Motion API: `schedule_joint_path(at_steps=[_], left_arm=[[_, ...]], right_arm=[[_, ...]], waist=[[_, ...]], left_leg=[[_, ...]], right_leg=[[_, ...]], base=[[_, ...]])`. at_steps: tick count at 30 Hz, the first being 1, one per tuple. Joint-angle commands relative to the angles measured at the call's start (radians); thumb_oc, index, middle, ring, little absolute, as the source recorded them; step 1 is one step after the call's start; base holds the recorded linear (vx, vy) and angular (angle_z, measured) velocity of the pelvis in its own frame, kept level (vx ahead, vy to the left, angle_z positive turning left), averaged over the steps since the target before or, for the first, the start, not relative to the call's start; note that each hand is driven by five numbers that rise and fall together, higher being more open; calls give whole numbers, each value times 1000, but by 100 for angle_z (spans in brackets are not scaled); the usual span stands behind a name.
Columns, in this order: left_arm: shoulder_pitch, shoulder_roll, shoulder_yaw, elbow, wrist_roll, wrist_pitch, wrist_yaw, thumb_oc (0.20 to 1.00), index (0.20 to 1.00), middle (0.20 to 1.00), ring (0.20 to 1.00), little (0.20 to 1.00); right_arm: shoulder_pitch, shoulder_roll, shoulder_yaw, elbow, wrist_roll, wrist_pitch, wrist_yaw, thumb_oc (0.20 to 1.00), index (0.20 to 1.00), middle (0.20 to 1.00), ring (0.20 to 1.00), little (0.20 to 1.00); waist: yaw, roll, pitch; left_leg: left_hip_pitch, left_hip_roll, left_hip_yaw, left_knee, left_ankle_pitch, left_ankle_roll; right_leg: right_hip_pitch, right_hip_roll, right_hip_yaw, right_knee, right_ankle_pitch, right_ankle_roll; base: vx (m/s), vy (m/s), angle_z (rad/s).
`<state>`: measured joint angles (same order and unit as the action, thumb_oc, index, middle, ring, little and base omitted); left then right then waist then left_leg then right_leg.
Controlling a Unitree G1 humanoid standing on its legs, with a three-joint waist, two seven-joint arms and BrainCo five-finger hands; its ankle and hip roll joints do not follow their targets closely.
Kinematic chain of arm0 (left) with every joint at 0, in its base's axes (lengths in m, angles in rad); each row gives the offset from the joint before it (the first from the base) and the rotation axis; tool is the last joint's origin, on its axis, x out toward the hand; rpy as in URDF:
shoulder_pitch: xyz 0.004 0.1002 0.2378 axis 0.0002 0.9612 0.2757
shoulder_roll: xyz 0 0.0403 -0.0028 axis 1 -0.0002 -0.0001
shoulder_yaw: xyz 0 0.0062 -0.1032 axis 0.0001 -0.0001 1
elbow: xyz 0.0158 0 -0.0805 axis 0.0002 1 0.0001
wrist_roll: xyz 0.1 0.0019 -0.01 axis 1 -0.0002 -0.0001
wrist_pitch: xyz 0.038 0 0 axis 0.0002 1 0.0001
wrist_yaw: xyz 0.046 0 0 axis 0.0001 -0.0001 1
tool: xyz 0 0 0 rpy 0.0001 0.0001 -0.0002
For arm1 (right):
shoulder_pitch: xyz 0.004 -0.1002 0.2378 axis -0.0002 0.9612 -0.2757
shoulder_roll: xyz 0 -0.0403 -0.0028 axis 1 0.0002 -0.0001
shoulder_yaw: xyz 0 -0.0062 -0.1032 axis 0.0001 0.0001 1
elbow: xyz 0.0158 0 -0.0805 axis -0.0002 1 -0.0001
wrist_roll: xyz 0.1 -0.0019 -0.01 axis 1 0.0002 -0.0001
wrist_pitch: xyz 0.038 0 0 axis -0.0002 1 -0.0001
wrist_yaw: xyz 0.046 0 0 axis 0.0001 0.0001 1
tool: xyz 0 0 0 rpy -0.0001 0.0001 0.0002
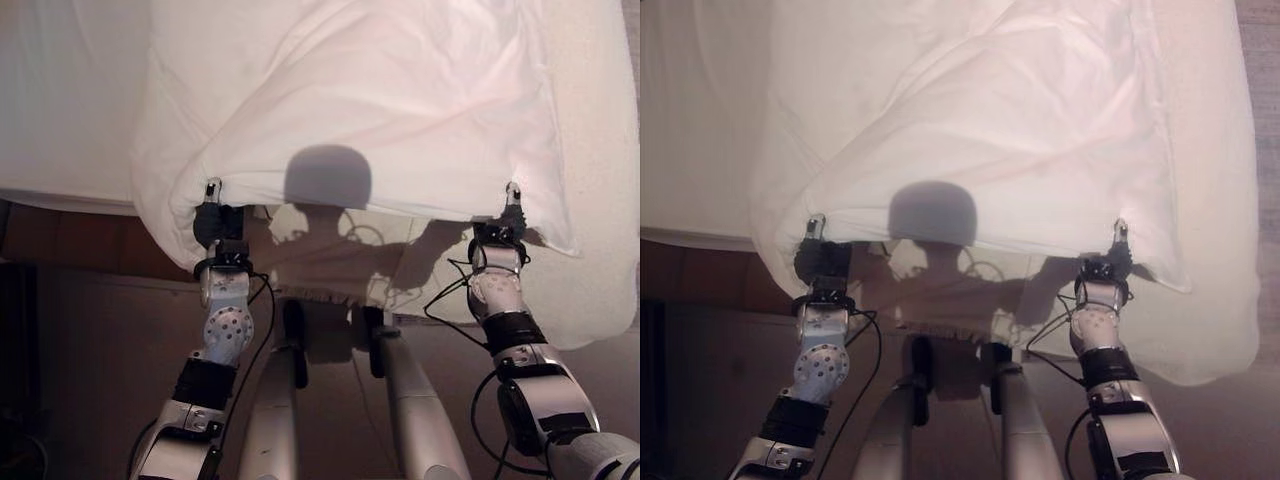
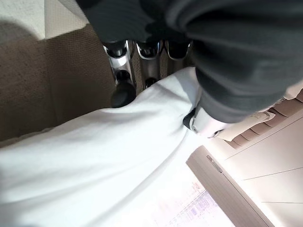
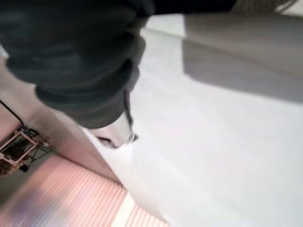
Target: Make the bed
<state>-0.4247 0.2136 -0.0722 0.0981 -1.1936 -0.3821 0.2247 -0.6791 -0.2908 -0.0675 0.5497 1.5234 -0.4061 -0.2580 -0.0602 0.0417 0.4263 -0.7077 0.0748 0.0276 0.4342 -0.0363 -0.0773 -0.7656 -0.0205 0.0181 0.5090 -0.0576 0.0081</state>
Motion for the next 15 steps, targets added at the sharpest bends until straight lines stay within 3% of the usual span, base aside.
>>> schedule_joint_path(at_steps=[1,8,10,11,12,13,14,15], left_arm=[[75,85,258,-71,-36,-147,18,200,200,200,200,200],[88,59,255,-59,-56,-138,8,200,200,200,200,200],[97,43,248,-38,-73,-127,-2,200,200,200,200,200],[100,41,243,-26,-74,-117,-2,269,269,269,269,269],[103,39,239,-17,-81,-111,-4,473,473,473,473,473],[102,33,234,-7,-99,-114,-7,878,878,878,878,878],[99,31,232,-3,-104,-111,-6,1000,1000,1000,1000,1000],[98,29,230,10,-119,-102,-12,1000,1000,1000,1000,1000]], right_arm=[[105,-131,-142,5,-48,-105,-8,200,200,200,200,200],[139,-137,-128,-74,-80,-99,10,200,200,200,200,200],[178,-125,-112,-184,-120,-111,31,200,200,200,200,200],[193,-118,-109,-226,-125,-118,42,200,200,200,200,200],[208,-112,-112,-250,-126,-123,47,200,200,200,200,200],[220,-104,-105,-286,-124,-130,54,200,200,200,200,200],[229,-94,-101,-321,-123,-136,60,200,200,200,200,200],[251,-81,-95,-374,-129,-143,68,200,200,200,200,200]], waist=[[3,-6,-121],[-2,-10,-119],[-10,-16,-116],[-13,-17,-114],[-16,-19,-116],[-20,-20,-116],[-23,-21,-116],[-28,-25,-117]], left_leg=[[-30,-42,27,-10,-7,13],[-29,-41,26,-13,-2,12],[-27,-38,28,-15,-1,12],[-27,-37,27,-15,-1,12],[-26,-37,27,-16,-1,12],[-27,-36,27,-12,0,11],[-27,-34,28,-12,0,10],[-28,-33,28,-11,-1,11]], right_leg=[[22,-25,-7,-62,-10,107],[20,-23,-8,-59,-10,106],[19,-20,-7,-59,-11,104],[19,-20,-6,-59,-12,103],[19,-20,-5,-57,-13,104],[20,-18,-4,-57,-14,103],[19,-18,-5,-57,-14,103],[19,-15,-2,-57,-12,103]], base=[[0,0,0],[0,0,0],[0,0,0],[0,0,0],[0,0,0],[0,0,0],[0,0,0],[0,0,0]])
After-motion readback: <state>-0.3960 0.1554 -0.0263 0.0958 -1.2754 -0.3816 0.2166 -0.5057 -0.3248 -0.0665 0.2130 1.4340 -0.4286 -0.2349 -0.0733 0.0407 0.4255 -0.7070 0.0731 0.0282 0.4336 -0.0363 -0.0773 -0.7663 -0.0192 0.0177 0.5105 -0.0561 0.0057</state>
